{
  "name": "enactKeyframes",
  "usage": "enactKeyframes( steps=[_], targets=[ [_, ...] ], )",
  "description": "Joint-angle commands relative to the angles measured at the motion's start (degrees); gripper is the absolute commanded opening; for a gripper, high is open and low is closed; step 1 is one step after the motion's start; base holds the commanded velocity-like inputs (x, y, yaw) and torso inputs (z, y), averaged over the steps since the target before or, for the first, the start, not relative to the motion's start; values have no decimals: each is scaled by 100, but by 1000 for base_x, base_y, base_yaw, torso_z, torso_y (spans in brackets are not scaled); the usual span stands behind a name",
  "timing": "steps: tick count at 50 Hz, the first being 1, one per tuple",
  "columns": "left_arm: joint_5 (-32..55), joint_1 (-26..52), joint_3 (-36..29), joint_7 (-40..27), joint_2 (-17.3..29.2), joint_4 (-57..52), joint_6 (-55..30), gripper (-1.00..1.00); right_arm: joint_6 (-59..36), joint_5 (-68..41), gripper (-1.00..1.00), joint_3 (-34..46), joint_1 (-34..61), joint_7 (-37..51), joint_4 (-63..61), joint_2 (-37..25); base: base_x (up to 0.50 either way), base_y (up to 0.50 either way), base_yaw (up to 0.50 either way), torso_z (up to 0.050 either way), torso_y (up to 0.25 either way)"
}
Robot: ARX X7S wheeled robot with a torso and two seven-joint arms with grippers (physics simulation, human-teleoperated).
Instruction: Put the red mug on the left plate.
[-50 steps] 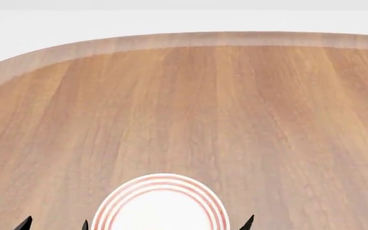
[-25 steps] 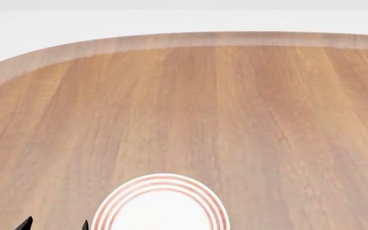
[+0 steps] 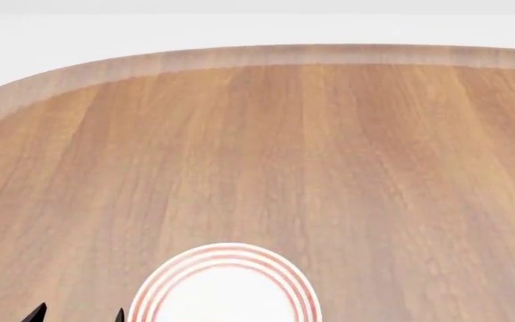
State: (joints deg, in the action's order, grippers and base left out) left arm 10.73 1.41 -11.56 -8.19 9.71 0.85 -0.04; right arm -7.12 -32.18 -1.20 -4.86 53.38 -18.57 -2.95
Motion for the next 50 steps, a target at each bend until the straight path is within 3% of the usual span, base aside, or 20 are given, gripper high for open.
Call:
enactKeyframes(
  steps=[1,50],
  targets=[
    [45,2,-43,-21,29,-6,4,100,40,-104,100,-55,358,336,491,-51,0,0,0,0,0],
    [193,27,-176,-134,147,5,42,100,2,-392,100,78,1273,1038,1902,-170,0,0,0,0,0]
  ],
)
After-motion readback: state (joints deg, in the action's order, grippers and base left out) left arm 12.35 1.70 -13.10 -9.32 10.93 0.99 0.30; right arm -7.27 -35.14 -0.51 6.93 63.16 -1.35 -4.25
